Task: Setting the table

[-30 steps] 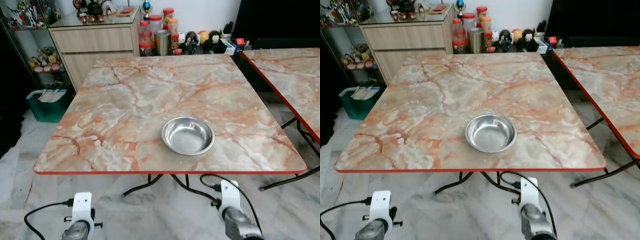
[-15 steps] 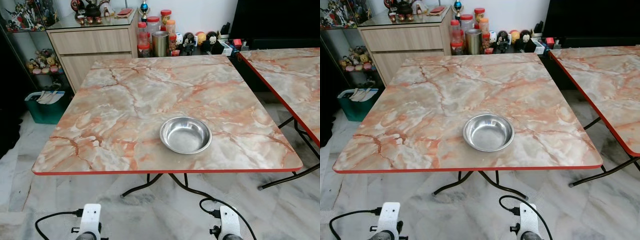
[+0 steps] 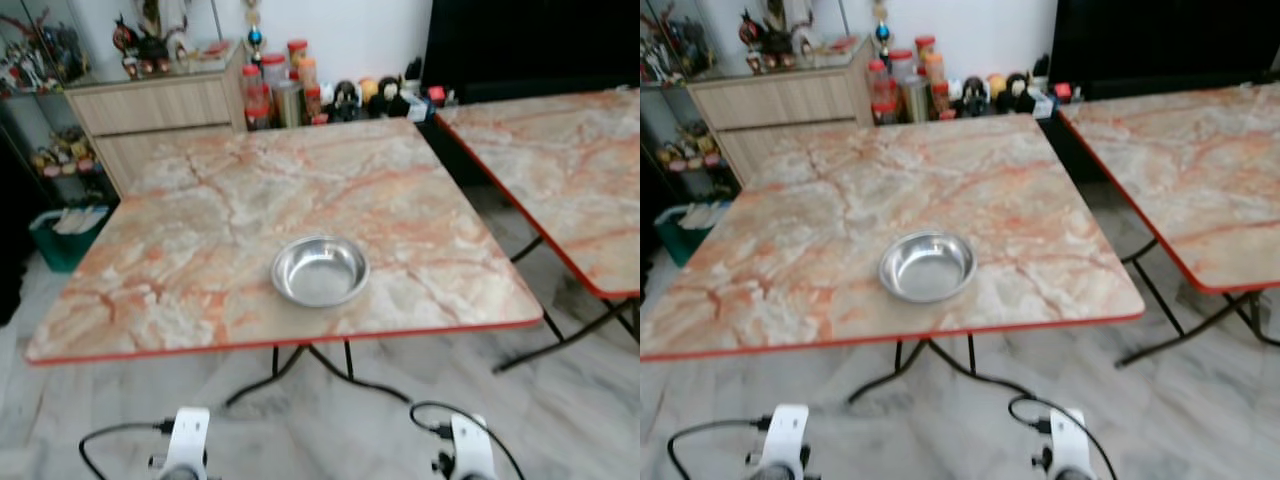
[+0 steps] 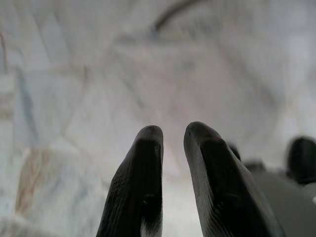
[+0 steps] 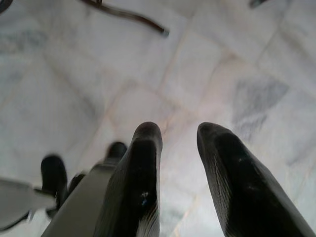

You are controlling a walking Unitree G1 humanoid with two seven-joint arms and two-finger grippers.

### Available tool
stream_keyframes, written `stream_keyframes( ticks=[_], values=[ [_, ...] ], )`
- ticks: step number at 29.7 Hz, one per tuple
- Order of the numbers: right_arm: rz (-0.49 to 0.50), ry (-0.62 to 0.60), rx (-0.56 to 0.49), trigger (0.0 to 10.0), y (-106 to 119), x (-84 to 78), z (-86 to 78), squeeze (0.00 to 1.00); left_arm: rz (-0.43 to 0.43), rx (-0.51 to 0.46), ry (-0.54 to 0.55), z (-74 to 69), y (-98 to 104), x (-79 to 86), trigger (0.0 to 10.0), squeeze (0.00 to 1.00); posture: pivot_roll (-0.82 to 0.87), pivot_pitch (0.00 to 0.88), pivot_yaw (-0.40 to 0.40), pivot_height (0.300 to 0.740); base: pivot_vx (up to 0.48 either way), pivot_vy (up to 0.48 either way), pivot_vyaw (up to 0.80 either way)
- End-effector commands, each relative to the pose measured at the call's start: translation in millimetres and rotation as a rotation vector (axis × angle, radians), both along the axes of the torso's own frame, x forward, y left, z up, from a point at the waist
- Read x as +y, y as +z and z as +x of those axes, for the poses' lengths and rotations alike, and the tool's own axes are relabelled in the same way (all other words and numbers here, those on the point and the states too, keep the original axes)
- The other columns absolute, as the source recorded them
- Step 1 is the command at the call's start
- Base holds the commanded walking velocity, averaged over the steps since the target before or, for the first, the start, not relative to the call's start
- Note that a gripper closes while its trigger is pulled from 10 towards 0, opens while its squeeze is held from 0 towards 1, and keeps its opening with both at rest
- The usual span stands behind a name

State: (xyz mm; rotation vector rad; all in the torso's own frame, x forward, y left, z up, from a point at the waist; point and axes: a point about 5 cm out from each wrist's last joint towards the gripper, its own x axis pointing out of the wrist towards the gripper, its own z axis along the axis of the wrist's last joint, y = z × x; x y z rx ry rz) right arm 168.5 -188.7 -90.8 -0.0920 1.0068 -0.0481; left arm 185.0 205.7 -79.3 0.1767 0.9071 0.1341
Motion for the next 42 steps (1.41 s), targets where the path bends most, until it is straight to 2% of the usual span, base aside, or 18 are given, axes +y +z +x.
stream_keyframes(
  ticks=[1,9,14,17,28,38,42],
  values=[
    [-0.009,-0.013,-0.002,10.0,-1,-1.7,-3.7,0.00,0.018,0.020,-0.042,-0.2,-1,-3.5,10.0,0.00,-0.08,0.000,0.057,0.740,0.000,-0.315,0.48],
    [-0.012,-0.020,0.027,10.0,-4,-5.7,-12.5,0.00,0.019,0.022,-0.044,1.9,0,-4.5,10.0,0.00,-0.10,0.000,0.061,0.740,0.060,-0.309,0.00],
    [-0.044,0.030,0.017,10.0,-4,-6.1,-11.7,0.00,0.022,0.016,-0.046,5.5,1,-4.4,10.0,0.00,-0.10,0.000,0.060,0.740,0.250,-0.269,0.73],
    [-0.008,-0.047,0.009,10.0,-4,-6.5,-11.7,0.00,0.024,0.014,-0.036,5.8,2,-2.9,10.0,0.00,-0.09,0.000,0.058,0.740,0.269,-0.165,0.26],
    [-0.001,-0.049,0.003,10.0,-2,-7.1,-7.8,0.00,0.032,0.010,-0.011,7.4,3,2.3,10.0,0.00,-0.07,0.000,0.042,0.740,0.319,0.000,0.00],
    [-0.017,-0.063,0.030,10.0,-5,-7.5,-14.0,0.00,0.018,-0.016,-0.014,12.5,7,3.4,10.0,0.00,-0.05,0.000,0.044,0.740,0.090,-0.423,0.00],
    [-0.023,-0.125,0.038,10.0,-4,-18.9,-14.8,0.00,0.023,-0.010,-0.001,9.9,5,5.0,10.0,0.00,-0.05,0.000,0.048,0.740,0.000,-0.480,0.00]
  ],
)
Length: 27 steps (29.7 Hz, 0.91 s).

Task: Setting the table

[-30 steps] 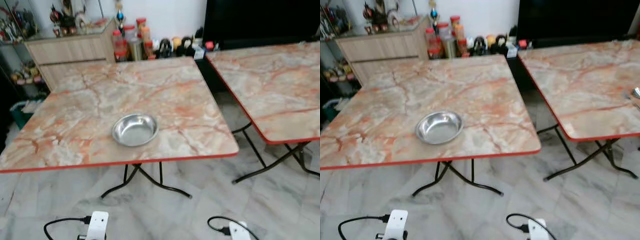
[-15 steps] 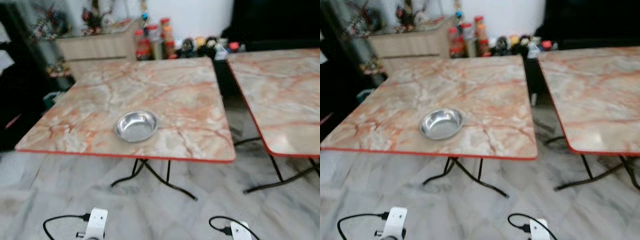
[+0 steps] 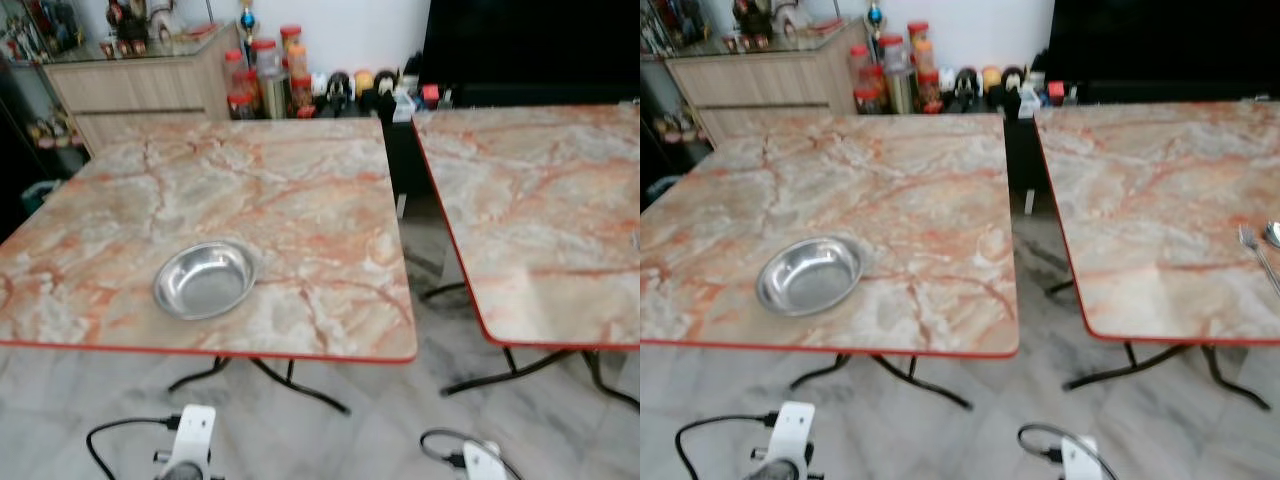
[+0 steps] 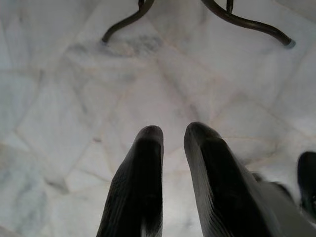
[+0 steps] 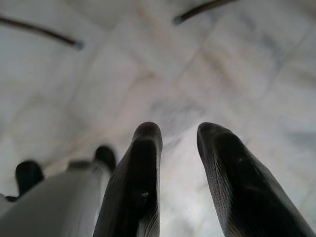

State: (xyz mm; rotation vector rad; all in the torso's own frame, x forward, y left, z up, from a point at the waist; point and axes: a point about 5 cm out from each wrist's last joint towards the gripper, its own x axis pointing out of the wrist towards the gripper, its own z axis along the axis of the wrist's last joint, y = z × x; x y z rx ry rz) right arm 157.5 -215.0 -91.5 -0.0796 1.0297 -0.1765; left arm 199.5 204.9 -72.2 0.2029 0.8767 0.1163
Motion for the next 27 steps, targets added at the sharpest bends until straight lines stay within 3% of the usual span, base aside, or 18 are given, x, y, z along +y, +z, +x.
stream_keyframes(
  ticks=[1,27],
  values=[
    [0.029,-0.017,0.013,10.0,-2.9,7.2,-3.7,0.00,0.007,0.018,0.028,-5.3,-2.1,5.4,10.0,0.00,-0.05,0.000,0.048,0.740,0.000,-0.480,0.00],
    [0.047,0.008,0.018,10.0,-3.7,10.2,-4.5,0.00,0.001,0.041,0.009,-9.9,-5.2,2.4,10.0,0.00,-0.06,0.026,0.060,0.740,0.000,-0.444,0.00]
  ],
)
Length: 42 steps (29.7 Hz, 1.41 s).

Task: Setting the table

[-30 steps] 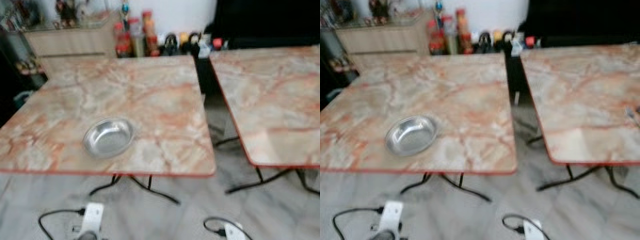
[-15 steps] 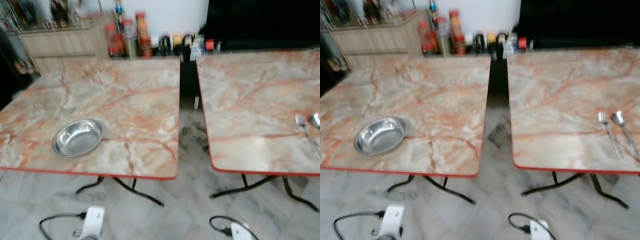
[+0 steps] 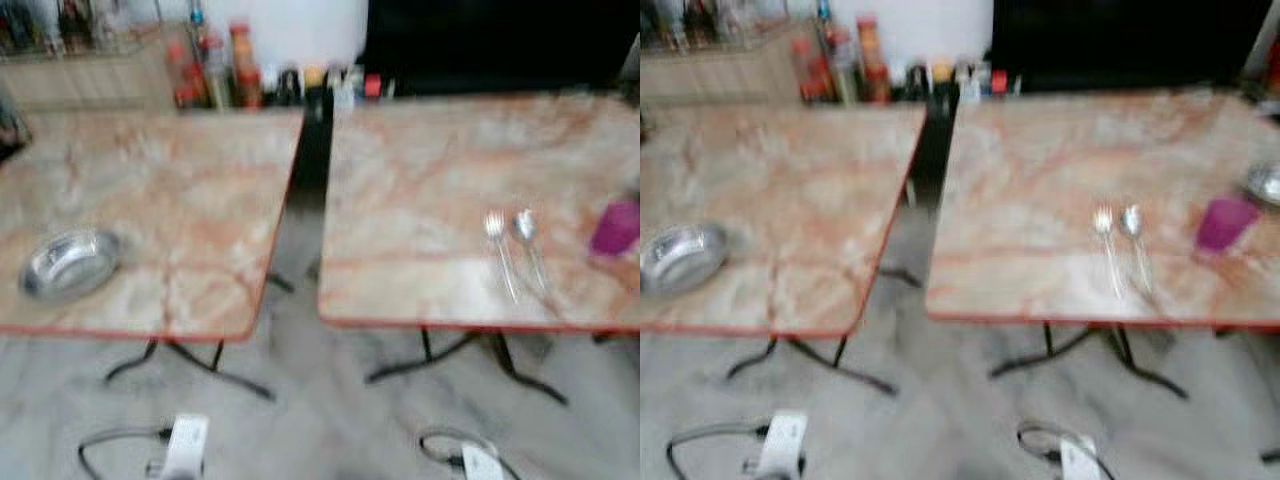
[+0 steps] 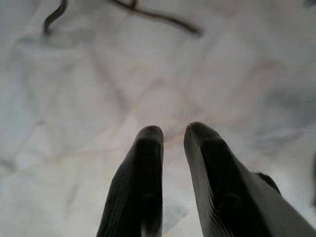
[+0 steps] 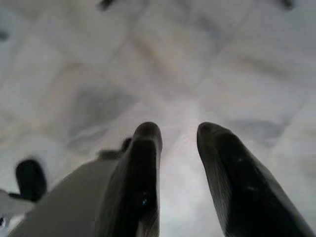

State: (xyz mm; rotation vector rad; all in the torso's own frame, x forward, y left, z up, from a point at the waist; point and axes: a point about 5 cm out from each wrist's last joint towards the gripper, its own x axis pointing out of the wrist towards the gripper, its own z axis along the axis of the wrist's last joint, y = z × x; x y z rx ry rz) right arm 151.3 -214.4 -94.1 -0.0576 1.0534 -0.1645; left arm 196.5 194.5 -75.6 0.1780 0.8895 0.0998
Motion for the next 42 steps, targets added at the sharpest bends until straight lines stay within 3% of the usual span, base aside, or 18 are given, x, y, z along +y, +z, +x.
stream_keyframes(
  ticks=[1,16,34,42],
  values=[
    [0.022,0.009,-0.005,10.0,-1.0,9.5,1.6,0.00,0.030,0.031,0.010,-7.2,-2.0,12.9,10.0,0.00,-0.07,0.025,0.061,0.740,0.000,-0.428,0.00],
    [0.021,-0.003,-0.007,10.0,-1.6,10.4,0.5,0.00,0.031,0.041,0.005,-10.5,-3.6,13.0,10.0,0.00,-0.08,0.020,0.067,0.740,0.000,-0.422,0.00],
    [0.021,0.000,-0.006,10.0,-1.7,11.7,0.7,0.00,0.031,0.044,0.011,-11.2,-3.9,13.4,10.0,0.00,-0.07,0.018,0.067,0.740,0.244,-0.403,0.00],
    [0.023,-0.003,-0.006,10.0,-2.2,12.7,-0.2,0.00,0.006,0.038,0.018,-10.8,-4.0,11.5,10.0,0.00,-0.07,0.013,0.065,0.740,0.000,0.000,0.00]
  ],
)
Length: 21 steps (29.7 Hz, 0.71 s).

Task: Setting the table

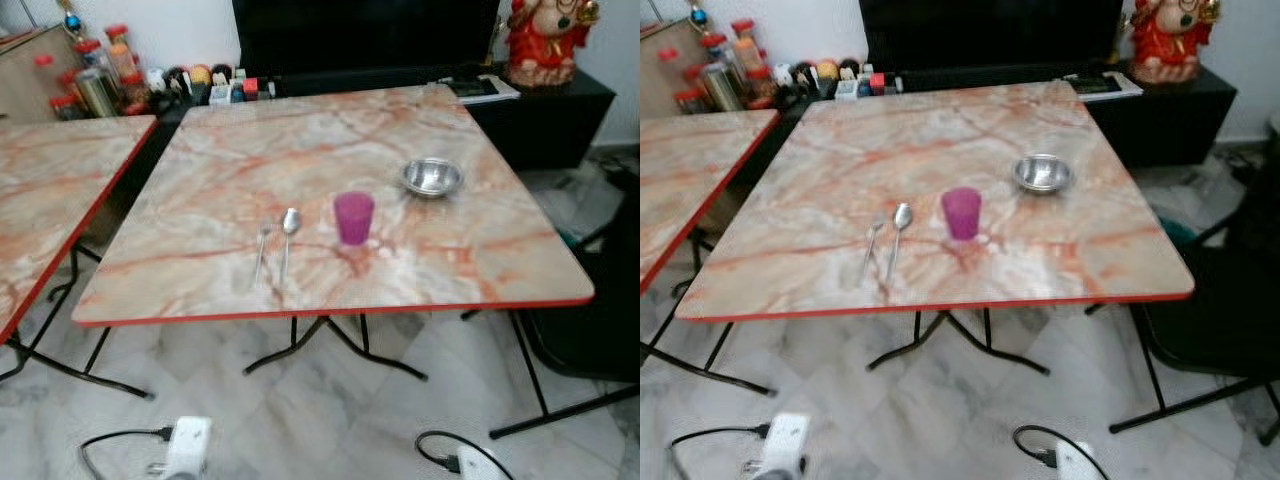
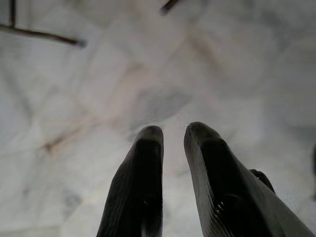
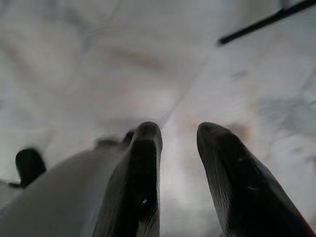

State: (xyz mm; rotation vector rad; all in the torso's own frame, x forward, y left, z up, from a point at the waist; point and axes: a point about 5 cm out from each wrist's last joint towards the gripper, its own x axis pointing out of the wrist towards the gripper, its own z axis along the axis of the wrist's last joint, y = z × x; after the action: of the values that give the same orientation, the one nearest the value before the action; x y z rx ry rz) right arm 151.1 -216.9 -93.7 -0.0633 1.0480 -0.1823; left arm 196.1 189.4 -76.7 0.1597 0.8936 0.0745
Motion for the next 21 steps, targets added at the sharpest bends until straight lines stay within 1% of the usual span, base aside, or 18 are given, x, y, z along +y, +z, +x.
stream_keyframes(
  ticks=[1,7,13,15,21],
  values=[
    [0.037,0.009,-0.001,10.0,-2.7,15.2,0.0,0.00,0.033,0.034,0.031,-10.4,-3.0,16.6,10.0,0.00,-0.07,0.013,0.065,0.740,0.000,0.000,0.00],
    [0.037,0.009,-0.002,10.0,-2.8,15.6,-0.3,0.00,0.018,0.022,0.040,-9.7,-2.5,15.9,10.0,0.00,-0.07,0.007,0.064,0.740,0.000,0.000,0.00],
    [0.039,0.014,-0.002,10.0,-2.9,15.9,-0.4,0.00,0.026,0.016,0.038,-8.1,-1.7,15.7,10.0,0.00,-0.07,0.003,0.063,0.740,0.000,0.000,0.00],
    [0.038,0.014,-0.002,10.0,-2.9,16.0,-0.5,0.00,0.043,0.016,0.034,-7.6,-1.3,16.4,10.0,0.00,-0.07,0.001,0.063,0.740,0.000,0.000,0.00],
    [0.033,0.024,0.002,10.0,-3.0,15.6,-0.7,0.00,0.050,0.019,0.033,-7.9,-1.5,16.6,10.0,0.00,-0.07,0.000,0.063,0.740,0.000,-0.480,0.00]
  ],
)
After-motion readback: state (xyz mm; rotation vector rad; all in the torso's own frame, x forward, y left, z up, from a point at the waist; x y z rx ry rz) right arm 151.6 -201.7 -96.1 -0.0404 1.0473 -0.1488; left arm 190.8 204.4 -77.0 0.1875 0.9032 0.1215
